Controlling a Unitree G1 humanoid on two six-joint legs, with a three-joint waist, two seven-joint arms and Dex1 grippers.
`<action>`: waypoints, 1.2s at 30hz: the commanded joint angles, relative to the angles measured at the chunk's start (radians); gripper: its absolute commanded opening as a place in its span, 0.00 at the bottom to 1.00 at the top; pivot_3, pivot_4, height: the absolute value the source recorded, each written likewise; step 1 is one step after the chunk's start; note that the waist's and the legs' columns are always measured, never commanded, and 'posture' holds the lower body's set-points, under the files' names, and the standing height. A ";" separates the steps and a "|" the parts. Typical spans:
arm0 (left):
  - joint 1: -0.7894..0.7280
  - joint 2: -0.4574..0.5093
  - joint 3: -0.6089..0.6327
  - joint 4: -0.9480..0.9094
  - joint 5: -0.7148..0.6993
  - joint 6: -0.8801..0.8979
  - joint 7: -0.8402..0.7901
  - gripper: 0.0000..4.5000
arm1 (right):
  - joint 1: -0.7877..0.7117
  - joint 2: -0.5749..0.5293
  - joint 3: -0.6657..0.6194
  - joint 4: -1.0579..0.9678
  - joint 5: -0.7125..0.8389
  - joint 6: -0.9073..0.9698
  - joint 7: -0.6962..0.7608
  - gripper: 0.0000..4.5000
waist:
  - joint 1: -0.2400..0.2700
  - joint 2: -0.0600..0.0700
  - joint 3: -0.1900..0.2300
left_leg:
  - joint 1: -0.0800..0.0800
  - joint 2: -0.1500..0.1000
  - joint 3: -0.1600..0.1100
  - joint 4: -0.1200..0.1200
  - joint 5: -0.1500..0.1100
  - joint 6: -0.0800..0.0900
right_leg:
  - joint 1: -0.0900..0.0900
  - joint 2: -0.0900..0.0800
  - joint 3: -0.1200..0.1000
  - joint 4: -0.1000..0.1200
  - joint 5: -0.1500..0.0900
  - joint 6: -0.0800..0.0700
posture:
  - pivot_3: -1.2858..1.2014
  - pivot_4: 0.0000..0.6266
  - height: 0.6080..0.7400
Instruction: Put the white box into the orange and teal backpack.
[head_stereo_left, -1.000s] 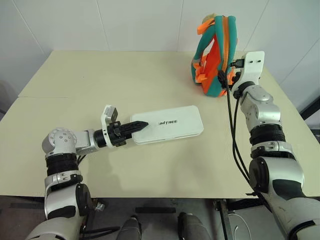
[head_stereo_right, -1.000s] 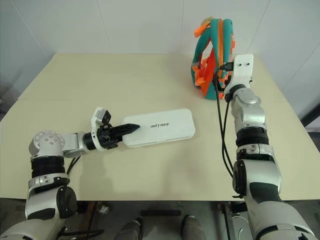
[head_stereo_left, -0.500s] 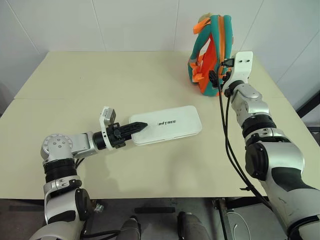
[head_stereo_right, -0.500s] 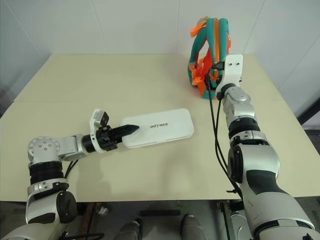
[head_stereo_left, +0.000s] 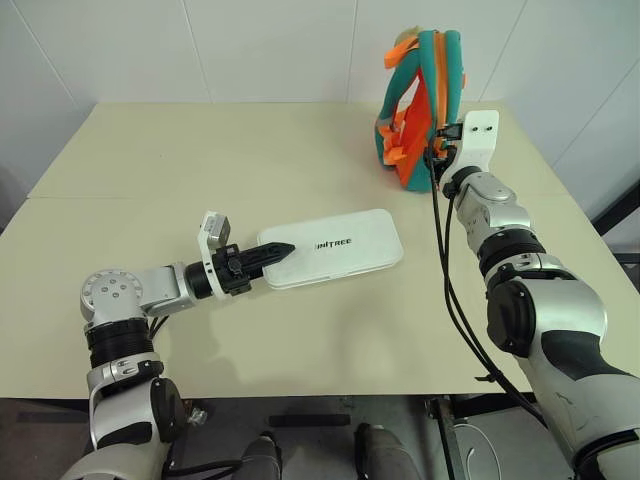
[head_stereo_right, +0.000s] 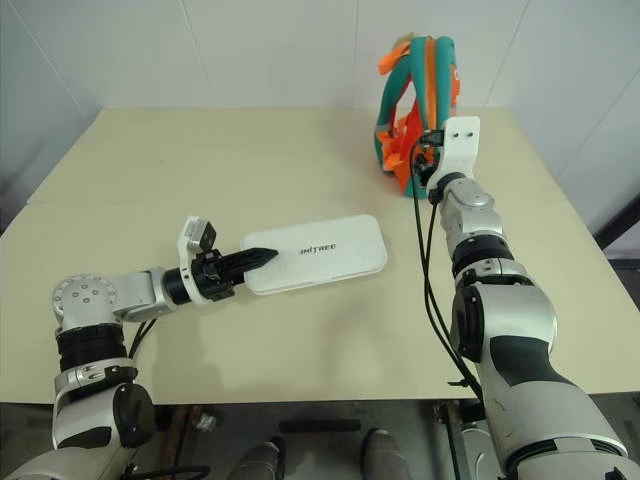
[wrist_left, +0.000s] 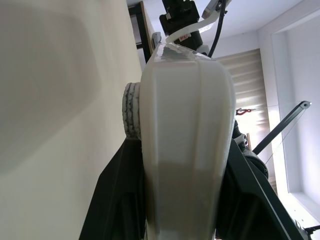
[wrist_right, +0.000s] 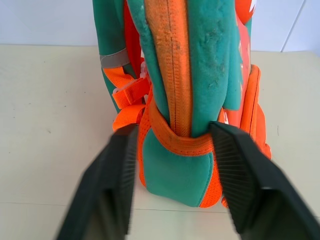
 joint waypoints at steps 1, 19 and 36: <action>-0.006 -0.003 0.027 -0.032 -0.041 0.001 -0.001 0.28 | -0.039 0.003 -0.015 -0.008 -0.004 -0.019 -0.006 0.15 | 0.000 0.000 0.000 | 0.000 0.000 0.000 0.000 0.000 0.000 | 0.000 0.000 0.000 0.000 0.000 0.000 | 0.52 0.24 1.00; -0.014 -0.012 0.023 -0.028 -0.027 0.001 0.001 0.28 | 0.005 -0.036 -0.032 -0.140 0.016 0.000 0.033 0.00 | 0.001 0.000 0.000 | 0.000 0.000 0.000 0.000 0.001 -0.001 | 0.000 0.000 0.001 0.000 0.000 0.000 | 0.52 0.24 1.00; -0.051 0.002 -0.020 0.018 0.012 -0.029 -0.039 0.28 | -0.027 -0.064 -0.012 -0.133 0.002 0.037 0.071 0.71 | 0.001 0.000 0.000 | 0.000 0.000 0.000 -0.001 0.001 -0.001 | 0.000 0.001 0.001 0.000 0.000 0.000 | 0.52 0.24 1.00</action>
